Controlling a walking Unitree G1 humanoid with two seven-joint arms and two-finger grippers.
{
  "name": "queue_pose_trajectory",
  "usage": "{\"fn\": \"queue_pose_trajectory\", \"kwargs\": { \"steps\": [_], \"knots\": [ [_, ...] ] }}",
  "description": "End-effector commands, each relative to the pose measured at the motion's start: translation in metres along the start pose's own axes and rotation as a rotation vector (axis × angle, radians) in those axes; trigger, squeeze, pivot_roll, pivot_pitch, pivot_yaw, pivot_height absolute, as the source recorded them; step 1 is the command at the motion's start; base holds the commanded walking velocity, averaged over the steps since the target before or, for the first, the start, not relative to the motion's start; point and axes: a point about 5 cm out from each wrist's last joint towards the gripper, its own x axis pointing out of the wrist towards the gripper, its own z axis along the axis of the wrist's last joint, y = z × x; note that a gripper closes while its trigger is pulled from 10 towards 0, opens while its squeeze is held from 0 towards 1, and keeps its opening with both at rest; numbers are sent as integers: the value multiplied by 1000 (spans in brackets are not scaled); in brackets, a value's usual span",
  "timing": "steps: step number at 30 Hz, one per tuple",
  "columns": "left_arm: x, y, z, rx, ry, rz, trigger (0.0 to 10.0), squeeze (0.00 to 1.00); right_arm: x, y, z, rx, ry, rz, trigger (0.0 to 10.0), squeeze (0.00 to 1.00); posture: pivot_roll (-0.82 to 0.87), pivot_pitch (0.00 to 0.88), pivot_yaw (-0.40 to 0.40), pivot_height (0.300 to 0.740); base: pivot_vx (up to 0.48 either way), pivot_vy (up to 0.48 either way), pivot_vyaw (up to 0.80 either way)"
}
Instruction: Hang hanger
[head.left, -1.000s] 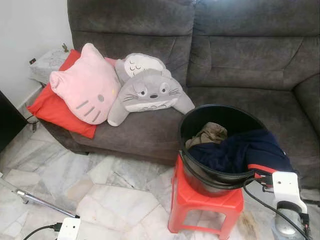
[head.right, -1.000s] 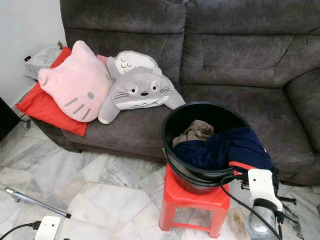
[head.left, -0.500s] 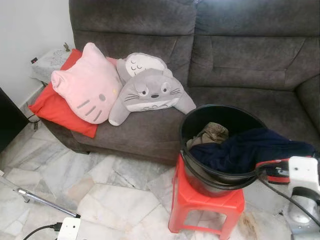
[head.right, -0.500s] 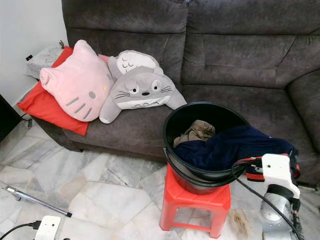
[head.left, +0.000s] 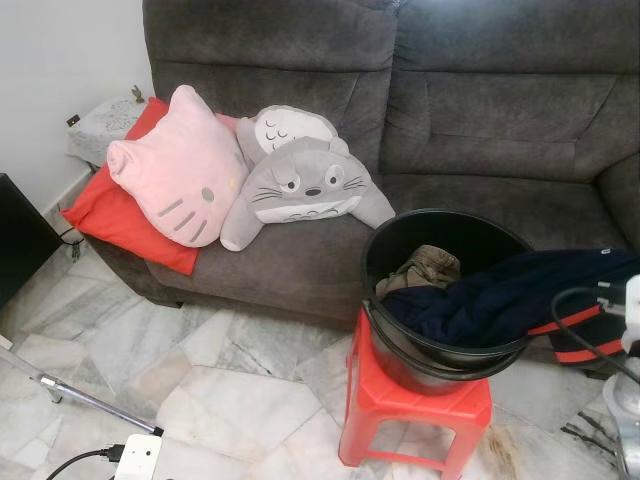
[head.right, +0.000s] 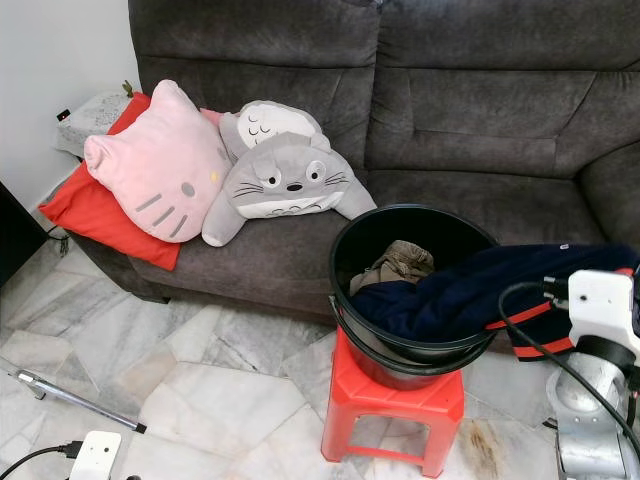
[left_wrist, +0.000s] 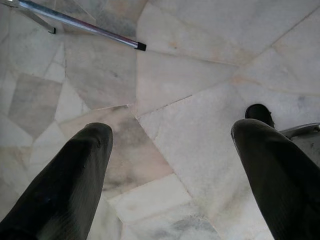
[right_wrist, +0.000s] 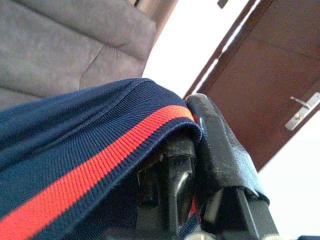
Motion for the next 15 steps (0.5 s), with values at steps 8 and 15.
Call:
{"fn": "queue_pose_trajectory", "kwargs": {
  "steps": [8,15],
  "knots": [
    [-1,4,-3,18,9,9,10000,0,-6,31,21,117,-69,218,0,0,-247,34,81,740,0,0,0],
    [-1,3,-3,16,9,11,10000,0,-24,61,27,163,-68,438,0,0,-247,34,81,740,0,0,0]
  ]
}}
